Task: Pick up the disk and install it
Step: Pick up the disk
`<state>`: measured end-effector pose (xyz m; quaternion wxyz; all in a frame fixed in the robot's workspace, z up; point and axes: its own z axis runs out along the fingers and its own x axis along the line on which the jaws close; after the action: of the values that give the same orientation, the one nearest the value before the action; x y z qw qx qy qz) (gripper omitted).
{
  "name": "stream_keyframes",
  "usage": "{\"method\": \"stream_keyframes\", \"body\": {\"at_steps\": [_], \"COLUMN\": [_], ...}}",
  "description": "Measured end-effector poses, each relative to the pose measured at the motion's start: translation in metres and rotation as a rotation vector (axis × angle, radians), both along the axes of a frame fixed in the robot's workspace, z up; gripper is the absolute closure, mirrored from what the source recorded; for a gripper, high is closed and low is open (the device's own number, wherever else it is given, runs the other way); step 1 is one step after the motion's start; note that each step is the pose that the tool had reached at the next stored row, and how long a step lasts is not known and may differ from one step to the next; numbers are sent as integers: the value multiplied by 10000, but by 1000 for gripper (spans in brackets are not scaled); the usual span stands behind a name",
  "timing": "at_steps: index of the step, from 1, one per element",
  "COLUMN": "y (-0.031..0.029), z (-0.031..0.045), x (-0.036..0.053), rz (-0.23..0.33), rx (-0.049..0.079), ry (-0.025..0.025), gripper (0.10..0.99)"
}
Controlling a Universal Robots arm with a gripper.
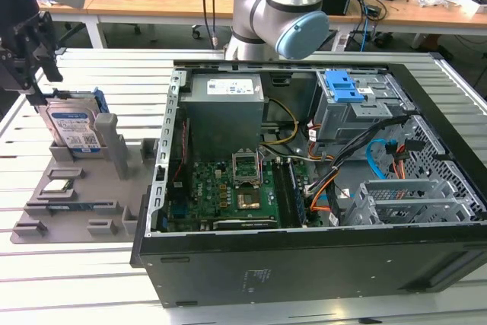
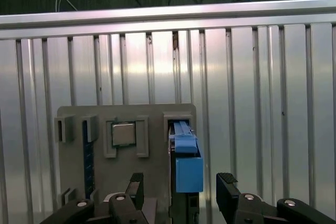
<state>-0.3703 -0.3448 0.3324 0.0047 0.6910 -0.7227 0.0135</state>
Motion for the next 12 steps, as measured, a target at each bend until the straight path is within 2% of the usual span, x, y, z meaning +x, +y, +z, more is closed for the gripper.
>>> {"method": "stream_keyframes", "body": {"at_steps": [12], "y": [0], "z": [-89], "x": [1], "rz": [0], "rx": [0], "ry": [0], "gripper": [427]}}
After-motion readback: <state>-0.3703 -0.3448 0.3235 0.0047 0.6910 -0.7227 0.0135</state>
